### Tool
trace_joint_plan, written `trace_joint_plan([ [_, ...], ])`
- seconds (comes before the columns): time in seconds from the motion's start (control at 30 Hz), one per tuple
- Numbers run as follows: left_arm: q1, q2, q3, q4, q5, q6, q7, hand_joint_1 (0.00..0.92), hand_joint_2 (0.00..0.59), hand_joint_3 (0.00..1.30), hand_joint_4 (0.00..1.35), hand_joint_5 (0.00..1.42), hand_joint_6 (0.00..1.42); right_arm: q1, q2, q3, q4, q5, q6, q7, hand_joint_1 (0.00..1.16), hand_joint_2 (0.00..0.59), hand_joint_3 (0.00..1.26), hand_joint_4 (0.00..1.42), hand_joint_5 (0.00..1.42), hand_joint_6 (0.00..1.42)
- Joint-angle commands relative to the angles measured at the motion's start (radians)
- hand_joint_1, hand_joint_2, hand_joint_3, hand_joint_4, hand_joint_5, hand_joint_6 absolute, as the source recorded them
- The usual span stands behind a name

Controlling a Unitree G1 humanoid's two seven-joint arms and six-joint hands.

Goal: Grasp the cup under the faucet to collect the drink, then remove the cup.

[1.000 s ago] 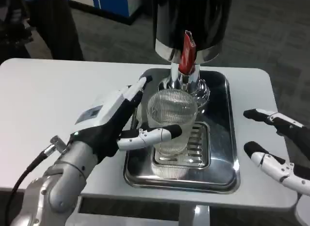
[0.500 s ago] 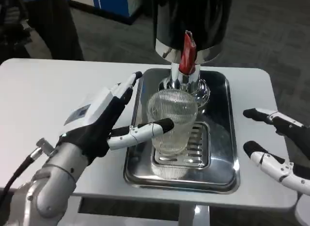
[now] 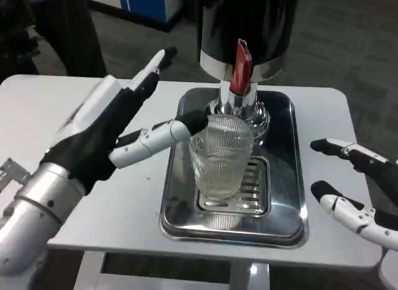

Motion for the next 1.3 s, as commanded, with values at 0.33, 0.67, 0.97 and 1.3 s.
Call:
trace_joint_plan([
  [0.33,-0.094,-0.034,0.079,0.098,-0.313,-0.029,-0.053,0.0,0.007,0.04,0.0,0.06,0.07,-0.016,0.004,0.014,0.001,-0.007,0.009,-0.012,0.34,0.39,0.2,0.15,0.11,0.12],
  [0.67,-0.14,-0.033,0.071,0.124,-0.429,-0.007,-0.104,0.022,0.032,0.17,0.13,0.18,0.16,-0.025,0.004,0.021,0.001,-0.014,0.021,-0.013,0.34,0.39,0.2,0.15,0.11,0.12],
  [0.97,-0.162,-0.029,0.072,0.133,-0.484,0.005,-0.123,0.022,0.034,0.2,0.18,0.22,0.18,-0.027,0.004,0.024,0.0,-0.017,0.025,-0.013,0.34,0.39,0.2,0.15,0.11,0.12],
  [1.3,-0.215,-0.046,0.065,0.223,-0.528,0.01,-0.146,0.022,0.034,0.2,0.2,0.23,0.19,-0.027,0.002,0.018,0.001,-0.015,0.026,-0.012,0.34,0.39,0.2,0.15,0.11,0.12],
])
